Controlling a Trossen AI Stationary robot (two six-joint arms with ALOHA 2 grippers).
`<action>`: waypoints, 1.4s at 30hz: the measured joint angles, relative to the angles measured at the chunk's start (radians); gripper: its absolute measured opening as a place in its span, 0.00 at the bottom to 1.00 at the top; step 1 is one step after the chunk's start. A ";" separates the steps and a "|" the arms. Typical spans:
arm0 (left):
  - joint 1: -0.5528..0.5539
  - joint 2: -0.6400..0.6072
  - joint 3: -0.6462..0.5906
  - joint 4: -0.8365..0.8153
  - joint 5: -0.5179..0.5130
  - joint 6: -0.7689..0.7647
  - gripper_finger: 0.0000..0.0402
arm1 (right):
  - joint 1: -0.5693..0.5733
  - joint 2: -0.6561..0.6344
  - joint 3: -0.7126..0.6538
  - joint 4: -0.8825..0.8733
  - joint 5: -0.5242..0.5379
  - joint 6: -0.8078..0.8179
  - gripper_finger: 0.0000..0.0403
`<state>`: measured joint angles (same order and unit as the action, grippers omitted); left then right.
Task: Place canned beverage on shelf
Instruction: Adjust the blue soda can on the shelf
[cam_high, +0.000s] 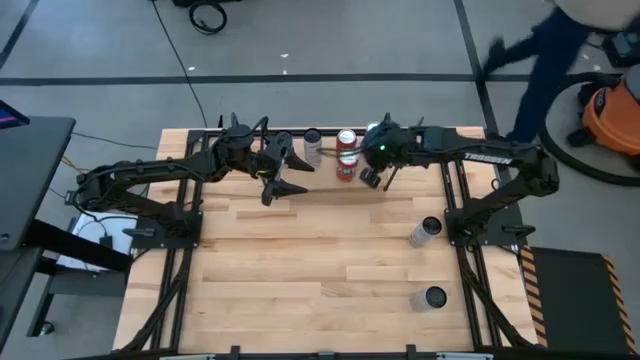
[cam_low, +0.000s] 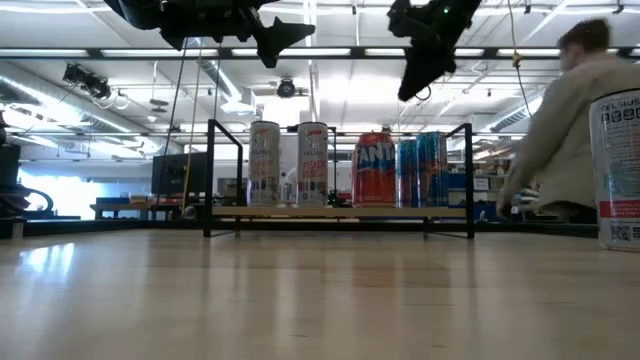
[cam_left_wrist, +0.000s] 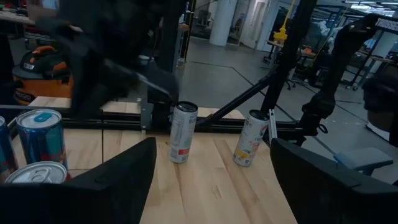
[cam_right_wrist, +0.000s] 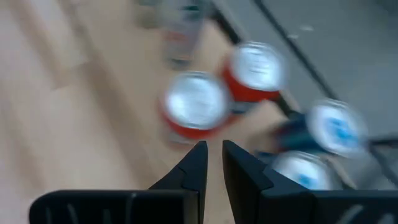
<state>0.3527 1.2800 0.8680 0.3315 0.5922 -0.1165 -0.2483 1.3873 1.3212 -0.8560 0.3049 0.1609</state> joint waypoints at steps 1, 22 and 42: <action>0.000 0.000 0.000 0.000 0.000 0.000 0.79 | -0.012 -0.012 0.000 -0.014 0.027 0.002 0.14; 0.000 0.000 0.000 0.000 0.000 -0.003 0.79 | -0.214 -0.015 0.000 -0.135 -0.011 0.023 0.14; -0.004 0.000 0.000 -0.001 0.000 -0.004 0.79 | -0.227 0.038 -0.001 -0.146 -0.039 0.022 0.14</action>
<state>0.3489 1.2800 0.8680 0.3309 0.5926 -0.1202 -0.4757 1.4254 1.3205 -1.0020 0.2658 0.1833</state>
